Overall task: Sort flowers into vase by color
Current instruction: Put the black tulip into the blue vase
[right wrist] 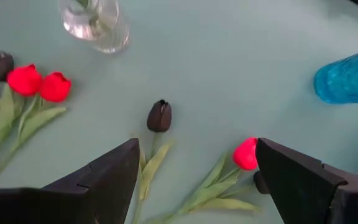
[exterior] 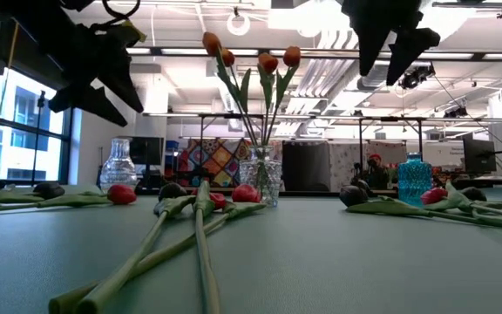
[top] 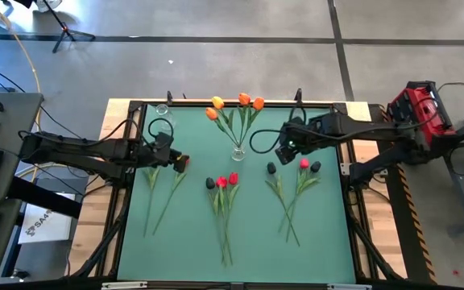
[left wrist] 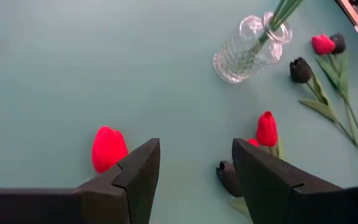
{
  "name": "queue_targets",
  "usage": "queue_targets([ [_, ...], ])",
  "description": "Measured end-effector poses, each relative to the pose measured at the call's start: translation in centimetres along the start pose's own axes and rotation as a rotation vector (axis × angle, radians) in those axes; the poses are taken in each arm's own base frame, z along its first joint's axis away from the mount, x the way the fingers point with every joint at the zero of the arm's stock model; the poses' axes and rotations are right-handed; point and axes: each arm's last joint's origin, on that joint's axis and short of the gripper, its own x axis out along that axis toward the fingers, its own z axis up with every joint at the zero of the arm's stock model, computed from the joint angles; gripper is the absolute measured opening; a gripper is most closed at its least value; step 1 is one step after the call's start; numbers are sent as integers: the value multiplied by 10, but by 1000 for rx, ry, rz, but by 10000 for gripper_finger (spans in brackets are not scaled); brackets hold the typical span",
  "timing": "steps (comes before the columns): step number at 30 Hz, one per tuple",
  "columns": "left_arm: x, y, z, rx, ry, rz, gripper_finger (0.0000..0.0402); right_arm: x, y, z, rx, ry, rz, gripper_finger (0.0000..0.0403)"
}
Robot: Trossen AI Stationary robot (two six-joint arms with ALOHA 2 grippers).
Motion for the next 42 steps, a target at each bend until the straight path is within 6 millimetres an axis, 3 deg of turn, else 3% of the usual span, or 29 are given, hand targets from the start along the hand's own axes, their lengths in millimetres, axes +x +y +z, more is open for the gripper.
queue_targets([
  [7,-5,1,1,27,13,-32,188,14,27,-6,-23,0,158,287],
  [14,-16,4,5,58,-33,-66,188,70,34,-39,52,115,225,257],
  [21,-17,6,7,122,-83,-34,188,122,32,-58,101,60,361,231],
  [27,-17,6,7,132,-82,-32,188,153,21,-72,67,68,275,188],
  [34,-16,7,8,157,-82,-27,188,181,19,-72,7,97,209,169],
  [38,-16,6,8,158,-66,-40,188,191,18,-70,24,109,180,165],
  [42,-16,6,7,158,-52,-52,188,192,17,-70,52,113,166,124],
])
